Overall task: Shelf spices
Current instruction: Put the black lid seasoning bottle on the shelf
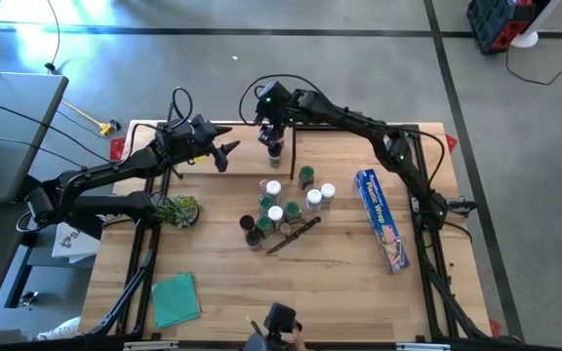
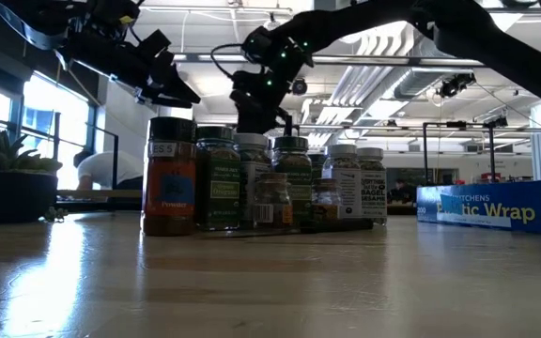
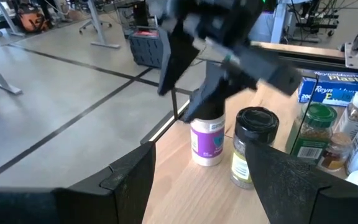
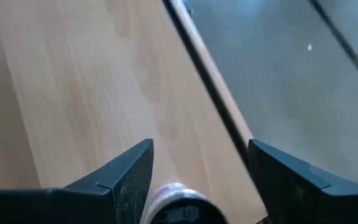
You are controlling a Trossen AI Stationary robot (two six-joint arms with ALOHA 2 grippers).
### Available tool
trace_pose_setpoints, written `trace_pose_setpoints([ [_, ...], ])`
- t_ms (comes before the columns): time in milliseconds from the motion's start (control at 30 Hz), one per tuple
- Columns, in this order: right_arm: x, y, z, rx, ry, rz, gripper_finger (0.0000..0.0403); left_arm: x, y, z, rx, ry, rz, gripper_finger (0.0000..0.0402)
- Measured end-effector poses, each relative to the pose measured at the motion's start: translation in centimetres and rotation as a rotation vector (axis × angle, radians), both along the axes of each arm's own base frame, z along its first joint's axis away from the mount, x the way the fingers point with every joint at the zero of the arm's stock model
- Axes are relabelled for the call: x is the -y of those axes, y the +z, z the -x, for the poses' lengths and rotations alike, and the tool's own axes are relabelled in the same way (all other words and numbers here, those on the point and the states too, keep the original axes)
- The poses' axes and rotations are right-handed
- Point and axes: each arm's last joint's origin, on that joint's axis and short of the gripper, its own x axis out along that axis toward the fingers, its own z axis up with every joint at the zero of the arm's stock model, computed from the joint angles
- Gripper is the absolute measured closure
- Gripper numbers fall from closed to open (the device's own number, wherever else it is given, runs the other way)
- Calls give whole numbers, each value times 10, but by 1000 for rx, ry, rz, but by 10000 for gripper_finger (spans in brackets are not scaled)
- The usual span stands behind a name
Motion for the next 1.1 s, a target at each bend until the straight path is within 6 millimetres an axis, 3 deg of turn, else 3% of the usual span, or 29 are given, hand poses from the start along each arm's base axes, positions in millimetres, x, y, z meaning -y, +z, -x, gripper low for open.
trace_pose_setpoints([
  [200, 9, 22, 15, -30, -67, 128, 148, 0, 0, 0, -3, 11, -2, 157],
  [433, 23, 7, 27, -155, -94, 110, 148, 0, 0, 0, -3, 10, -2, 157],
  [733, 8, 3, 20, -186, 16, 94, 148, 0, 0, 0, -3, 12, -4, 157],
  [1100, 6, 7, 12, -116, 47, 108, 148, 0, 0, 0, -4, 11, -3, 157],
])
